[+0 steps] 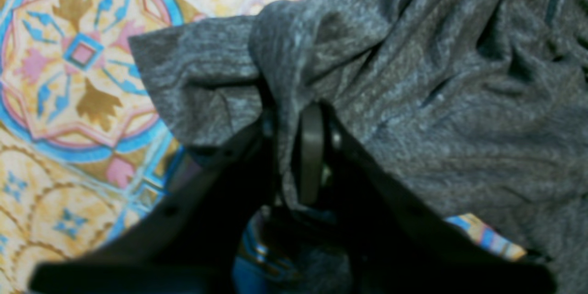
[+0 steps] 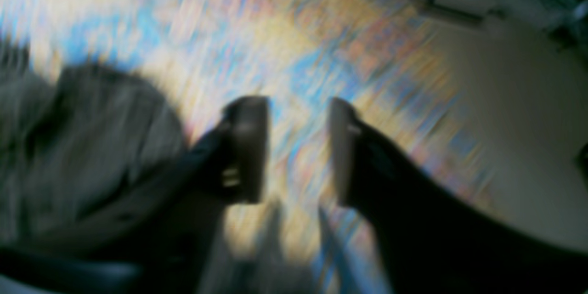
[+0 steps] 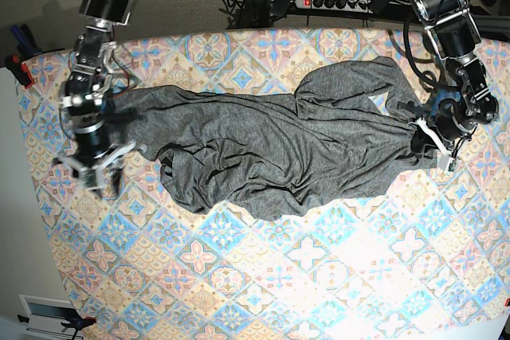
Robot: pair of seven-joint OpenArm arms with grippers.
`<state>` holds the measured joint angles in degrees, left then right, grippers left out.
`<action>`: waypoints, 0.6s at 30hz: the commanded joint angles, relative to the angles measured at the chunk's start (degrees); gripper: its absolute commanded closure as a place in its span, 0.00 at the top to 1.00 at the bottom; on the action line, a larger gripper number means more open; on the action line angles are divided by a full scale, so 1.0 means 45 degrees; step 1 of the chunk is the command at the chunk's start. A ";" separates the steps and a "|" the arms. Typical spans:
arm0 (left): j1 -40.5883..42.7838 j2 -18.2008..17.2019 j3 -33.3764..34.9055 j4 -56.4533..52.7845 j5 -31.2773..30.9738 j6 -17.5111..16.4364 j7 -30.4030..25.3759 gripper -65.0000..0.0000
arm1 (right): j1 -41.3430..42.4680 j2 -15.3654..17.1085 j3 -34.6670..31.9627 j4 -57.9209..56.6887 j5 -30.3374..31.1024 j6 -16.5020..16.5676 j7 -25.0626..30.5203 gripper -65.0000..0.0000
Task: Layout the t-shirt on the table in an organized manner, then fold the t-shirt properly
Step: 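Release with the right gripper and grasp the shirt's other end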
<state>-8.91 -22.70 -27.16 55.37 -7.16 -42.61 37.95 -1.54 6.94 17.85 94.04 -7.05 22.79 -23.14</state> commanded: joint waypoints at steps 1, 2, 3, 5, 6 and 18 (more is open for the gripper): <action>0.0348 0.0268 0.0145 -0.0281 0.2226 0.0580 0.2027 0.18 | 0.0411 0.0070 -0.0361 0.0074 -0.0163 0.0026 -0.0104 0.46; 0.0368 0.0346 0.0125 -0.0281 0.2343 0.0580 0.2027 0.19 | 0.0723 0.0070 -0.0752 0.0074 -0.0241 0.0045 -0.0475 0.51; 0.0387 0.0346 0.0125 -0.0281 0.2480 0.0580 0.2027 0.21 | 0.1114 0.0089 -0.1201 0.0074 -0.0182 0.0045 -0.0690 0.56; 0.0387 0.0365 0.0125 -0.0281 0.2714 0.0580 0.2027 0.23 | 0.1817 0.0109 -0.1963 0.0074 0.0170 0.0045 -0.0593 0.59; 0.0368 0.0365 0.0125 -0.0281 0.2753 0.0580 0.2027 0.23 | 0.2052 0.0128 -0.2178 0.0035 0.0345 0.0045 -0.0475 0.59; 0.0368 0.0365 0.0125 -0.0281 0.2773 0.0580 0.2027 0.23 | 0.2325 0.0128 -0.2686 -0.4106 0.0658 0.0162 0.1068 0.53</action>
<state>-9.21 -21.74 -27.38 55.57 -4.71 -42.63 36.97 7.99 7.14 5.72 74.65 -4.69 23.40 -19.31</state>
